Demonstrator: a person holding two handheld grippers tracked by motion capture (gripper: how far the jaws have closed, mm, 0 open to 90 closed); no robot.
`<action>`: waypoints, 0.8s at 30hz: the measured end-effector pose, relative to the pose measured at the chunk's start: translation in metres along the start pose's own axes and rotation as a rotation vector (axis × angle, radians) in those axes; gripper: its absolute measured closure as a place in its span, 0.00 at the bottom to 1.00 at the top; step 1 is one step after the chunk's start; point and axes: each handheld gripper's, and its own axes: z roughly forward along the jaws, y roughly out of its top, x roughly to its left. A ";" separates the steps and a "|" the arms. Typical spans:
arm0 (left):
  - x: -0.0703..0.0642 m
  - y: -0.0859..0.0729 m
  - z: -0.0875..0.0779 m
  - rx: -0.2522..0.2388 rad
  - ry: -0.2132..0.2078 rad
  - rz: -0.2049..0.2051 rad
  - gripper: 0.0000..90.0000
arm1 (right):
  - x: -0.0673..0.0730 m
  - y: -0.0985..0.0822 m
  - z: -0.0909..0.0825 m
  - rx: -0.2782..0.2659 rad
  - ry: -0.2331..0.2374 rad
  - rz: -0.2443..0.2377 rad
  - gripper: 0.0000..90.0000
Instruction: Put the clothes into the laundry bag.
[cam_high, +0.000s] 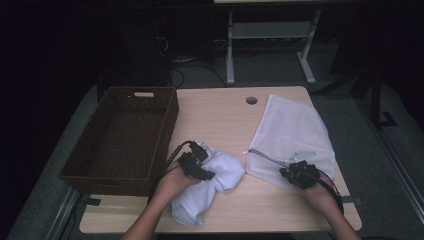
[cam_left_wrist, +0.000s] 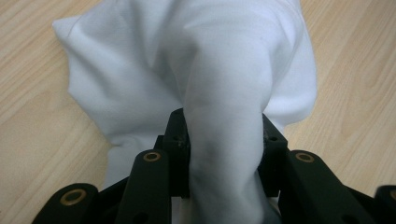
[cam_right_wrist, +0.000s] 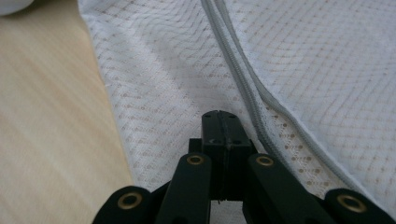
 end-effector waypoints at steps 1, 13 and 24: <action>0.000 0.000 0.000 -0.001 0.001 -0.001 0.72 | 0.000 0.002 0.002 -0.004 0.004 0.001 1.00; -0.001 0.000 0.000 -0.002 0.003 0.000 0.72 | 0.000 0.035 0.030 -0.025 0.042 0.013 1.00; -0.001 -0.001 0.000 -0.004 0.002 -0.005 0.71 | -0.017 0.026 0.002 -0.076 0.018 0.034 1.00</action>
